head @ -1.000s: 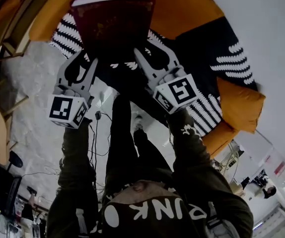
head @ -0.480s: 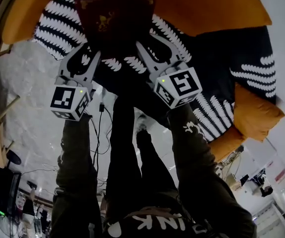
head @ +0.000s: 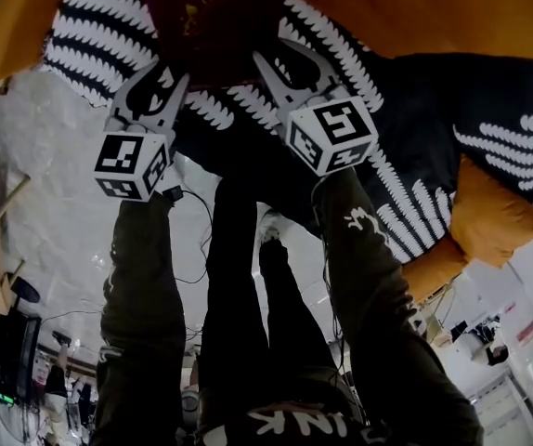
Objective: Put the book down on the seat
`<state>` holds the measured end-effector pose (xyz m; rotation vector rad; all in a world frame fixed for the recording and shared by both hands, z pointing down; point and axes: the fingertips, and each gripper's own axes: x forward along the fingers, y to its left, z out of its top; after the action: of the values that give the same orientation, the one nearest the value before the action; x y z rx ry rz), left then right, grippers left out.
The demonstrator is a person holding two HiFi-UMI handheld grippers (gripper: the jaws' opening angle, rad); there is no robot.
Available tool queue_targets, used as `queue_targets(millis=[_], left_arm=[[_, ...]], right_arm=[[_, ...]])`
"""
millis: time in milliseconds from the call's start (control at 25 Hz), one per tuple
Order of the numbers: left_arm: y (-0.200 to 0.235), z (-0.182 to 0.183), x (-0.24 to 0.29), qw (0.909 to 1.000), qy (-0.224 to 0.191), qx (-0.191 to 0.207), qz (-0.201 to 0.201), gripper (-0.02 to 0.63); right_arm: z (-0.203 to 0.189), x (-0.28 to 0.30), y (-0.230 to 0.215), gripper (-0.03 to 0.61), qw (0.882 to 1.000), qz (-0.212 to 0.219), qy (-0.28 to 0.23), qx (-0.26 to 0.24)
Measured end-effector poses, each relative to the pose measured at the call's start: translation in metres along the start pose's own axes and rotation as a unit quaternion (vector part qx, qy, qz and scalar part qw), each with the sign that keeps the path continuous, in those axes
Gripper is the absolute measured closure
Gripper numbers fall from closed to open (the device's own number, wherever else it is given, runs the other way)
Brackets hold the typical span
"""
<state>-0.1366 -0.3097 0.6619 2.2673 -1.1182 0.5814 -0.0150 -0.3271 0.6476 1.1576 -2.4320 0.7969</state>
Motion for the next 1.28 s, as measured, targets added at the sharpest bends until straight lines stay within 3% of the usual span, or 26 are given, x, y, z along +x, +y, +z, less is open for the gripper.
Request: queue_targets(millis=[360, 640, 680, 720, 760, 920, 960, 1040, 1280], left_arm=[[0.031, -0.006, 0.02, 0.9995, -0.008, 0.028, 0.008, 0.469], [0.055, -0.025, -0.004, 0.9992, -0.03, 0.026, -0.003, 0.481], [0.056, -0.022, -0.006, 0.999, -0.035, 0.029, 0.003, 0.506], [0.053, -0.015, -0.005, 0.9986, -0.042, 0.031, 0.009, 0.587], [0.046, -0.005, -0.001, 0.9983, -0.049, 0.031, 0.011, 0.609], [0.016, 0.035, 0.02, 0.9971, -0.064, 0.041, 0.004, 0.609], [0.015, 0.037, 0.02, 0.997, -0.065, 0.042, 0.003, 0.609], [0.017, 0.039, 0.017, 0.9966, -0.071, 0.042, 0.003, 0.609], [0.008, 0.066, 0.001, 0.9929, -0.104, 0.056, 0.014, 0.609]], right_arm=[[-0.009, 0.038, -0.008, 0.453, 1.0, -0.005, 0.002, 0.002], [-0.022, 0.055, 0.022, 0.445, 1.0, 0.0, -0.001, -0.024], [-0.02, 0.053, 0.023, 0.445, 1.0, -0.001, -0.003, -0.03], [-0.017, 0.049, 0.019, 0.443, 0.999, -0.003, -0.005, -0.036], [-0.011, 0.041, 0.011, 0.443, 0.999, -0.004, -0.007, -0.042], [0.015, 0.014, -0.024, 0.446, 0.998, -0.01, -0.026, -0.048], [0.018, 0.011, -0.029, 0.465, 0.999, -0.017, -0.036, -0.036], [0.021, 0.009, -0.037, 0.568, 0.998, -0.038, -0.053, -0.021], [0.043, -0.004, -0.025, 0.568, 0.994, -0.044, -0.06, -0.078]])
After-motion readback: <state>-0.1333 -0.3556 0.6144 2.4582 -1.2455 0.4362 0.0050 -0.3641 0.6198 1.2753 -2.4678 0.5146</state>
